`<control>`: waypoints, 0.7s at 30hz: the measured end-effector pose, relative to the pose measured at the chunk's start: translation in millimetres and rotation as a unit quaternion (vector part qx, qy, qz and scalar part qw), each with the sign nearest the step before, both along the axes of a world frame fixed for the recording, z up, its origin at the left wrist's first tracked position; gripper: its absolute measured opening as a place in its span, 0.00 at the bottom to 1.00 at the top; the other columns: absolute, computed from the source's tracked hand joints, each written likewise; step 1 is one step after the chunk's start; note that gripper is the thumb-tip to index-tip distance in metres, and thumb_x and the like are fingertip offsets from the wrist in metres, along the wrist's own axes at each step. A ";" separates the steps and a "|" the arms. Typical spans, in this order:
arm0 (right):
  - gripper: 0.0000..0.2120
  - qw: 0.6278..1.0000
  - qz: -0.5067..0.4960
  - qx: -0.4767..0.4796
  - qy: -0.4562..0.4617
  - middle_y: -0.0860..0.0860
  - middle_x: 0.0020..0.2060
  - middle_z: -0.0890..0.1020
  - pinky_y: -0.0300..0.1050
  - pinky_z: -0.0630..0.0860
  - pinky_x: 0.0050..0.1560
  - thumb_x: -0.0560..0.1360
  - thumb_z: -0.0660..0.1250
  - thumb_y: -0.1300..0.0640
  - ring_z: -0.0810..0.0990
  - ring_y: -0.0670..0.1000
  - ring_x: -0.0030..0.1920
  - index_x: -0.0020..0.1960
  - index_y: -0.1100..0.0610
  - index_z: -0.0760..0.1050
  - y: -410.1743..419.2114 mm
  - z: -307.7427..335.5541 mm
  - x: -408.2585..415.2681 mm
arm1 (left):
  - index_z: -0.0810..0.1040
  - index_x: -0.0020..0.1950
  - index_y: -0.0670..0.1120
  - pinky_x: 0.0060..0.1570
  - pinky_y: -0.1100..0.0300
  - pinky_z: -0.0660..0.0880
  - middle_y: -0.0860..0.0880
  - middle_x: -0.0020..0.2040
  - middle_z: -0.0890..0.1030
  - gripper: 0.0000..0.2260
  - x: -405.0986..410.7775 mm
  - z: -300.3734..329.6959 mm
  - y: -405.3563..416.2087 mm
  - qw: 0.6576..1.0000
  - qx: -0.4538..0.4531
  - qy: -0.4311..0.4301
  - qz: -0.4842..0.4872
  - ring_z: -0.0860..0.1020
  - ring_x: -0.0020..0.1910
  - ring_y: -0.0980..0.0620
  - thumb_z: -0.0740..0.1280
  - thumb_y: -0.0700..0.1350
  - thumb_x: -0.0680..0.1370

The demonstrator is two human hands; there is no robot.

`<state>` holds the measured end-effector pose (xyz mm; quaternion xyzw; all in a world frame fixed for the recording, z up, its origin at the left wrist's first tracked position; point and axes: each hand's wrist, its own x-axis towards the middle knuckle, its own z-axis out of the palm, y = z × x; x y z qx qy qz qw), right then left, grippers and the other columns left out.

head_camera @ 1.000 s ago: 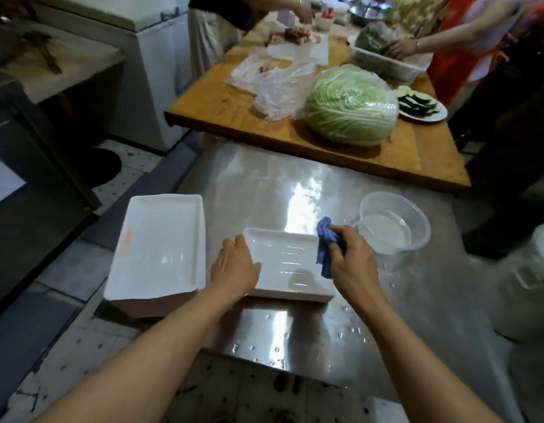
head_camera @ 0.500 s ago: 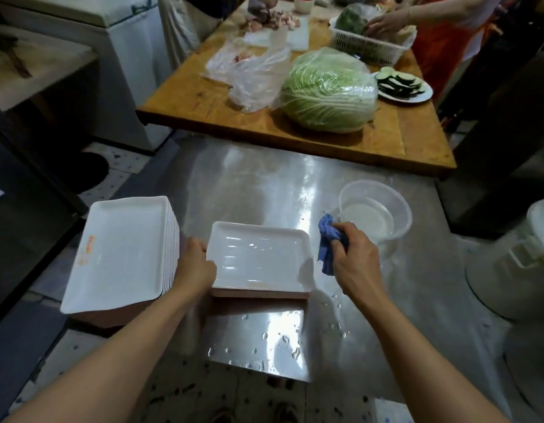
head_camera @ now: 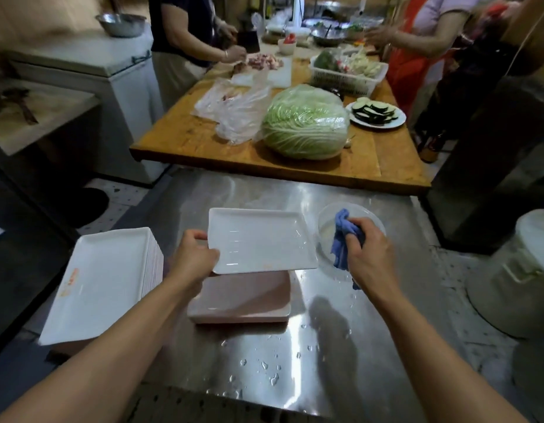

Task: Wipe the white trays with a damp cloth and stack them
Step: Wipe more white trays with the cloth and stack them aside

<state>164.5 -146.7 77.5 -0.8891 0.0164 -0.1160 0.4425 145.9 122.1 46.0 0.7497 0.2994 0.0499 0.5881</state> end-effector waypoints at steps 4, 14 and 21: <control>0.08 0.999 -0.036 0.013 -0.005 0.40 0.36 0.72 0.60 0.78 0.36 0.79 0.59 0.59 0.77 0.51 0.37 0.55 0.53 0.75 -27.1 5.9 6.2 | 0.68 0.59 0.47 0.30 0.59 0.76 0.47 0.51 0.75 0.20 31.3 23.8 -41.6 0.999 0.001 -0.041 -0.036 0.77 0.46 0.47 0.63 0.29 0.72; 0.10 0.996 -0.082 0.047 0.006 0.53 0.48 0.78 0.52 0.77 0.48 0.79 0.59 0.59 0.77 0.52 0.47 0.58 0.53 0.75 -79.9 -1.9 15.4 | 0.64 0.53 0.49 0.36 0.56 0.72 0.51 0.43 0.74 0.18 76.7 53.2 -141.6 0.955 0.244 -0.128 -0.109 0.74 0.42 0.46 0.62 0.31 0.70; 0.10 0.995 -0.081 0.056 0.009 0.54 0.49 0.79 0.54 0.77 0.50 0.78 0.59 0.60 0.77 0.53 0.48 0.58 0.54 0.75 -90.3 -4.8 18.6 | 0.66 0.57 0.48 0.35 0.52 0.77 0.45 0.45 0.77 0.19 79.3 57.5 -165.3 0.924 0.326 -0.150 -0.133 0.74 0.39 0.46 0.63 0.32 0.71</control>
